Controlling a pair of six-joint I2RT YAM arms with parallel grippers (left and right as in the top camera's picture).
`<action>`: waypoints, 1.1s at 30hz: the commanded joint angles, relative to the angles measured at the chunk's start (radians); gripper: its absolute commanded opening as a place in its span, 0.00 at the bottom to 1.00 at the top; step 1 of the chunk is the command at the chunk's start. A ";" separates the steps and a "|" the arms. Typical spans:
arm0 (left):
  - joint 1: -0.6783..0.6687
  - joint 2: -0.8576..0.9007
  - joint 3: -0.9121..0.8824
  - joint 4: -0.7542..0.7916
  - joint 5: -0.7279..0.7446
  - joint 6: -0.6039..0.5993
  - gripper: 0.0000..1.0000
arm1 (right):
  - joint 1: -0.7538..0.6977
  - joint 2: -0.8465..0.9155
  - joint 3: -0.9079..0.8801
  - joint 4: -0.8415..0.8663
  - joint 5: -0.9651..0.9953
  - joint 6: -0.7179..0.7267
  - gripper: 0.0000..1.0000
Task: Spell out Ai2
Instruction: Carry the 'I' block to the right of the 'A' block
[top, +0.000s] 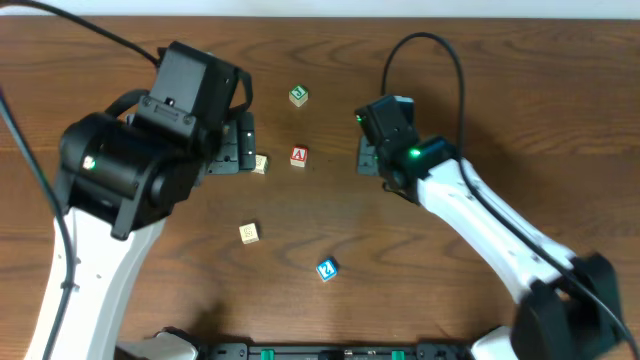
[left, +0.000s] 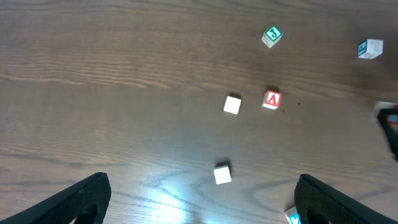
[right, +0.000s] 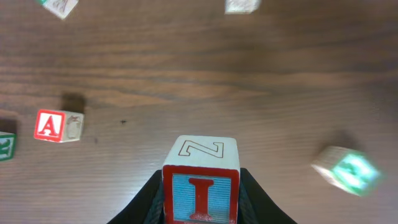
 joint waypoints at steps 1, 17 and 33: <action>0.003 0.023 0.000 0.000 -0.003 -0.005 0.95 | -0.008 0.074 0.007 0.015 -0.118 0.062 0.17; 0.003 0.056 0.000 0.001 -0.056 -0.005 0.95 | -0.048 0.175 0.206 -0.056 -0.282 0.238 0.14; 0.003 0.056 0.000 -0.007 -0.079 -0.004 0.95 | -0.015 0.400 0.356 -0.145 -0.290 0.221 0.13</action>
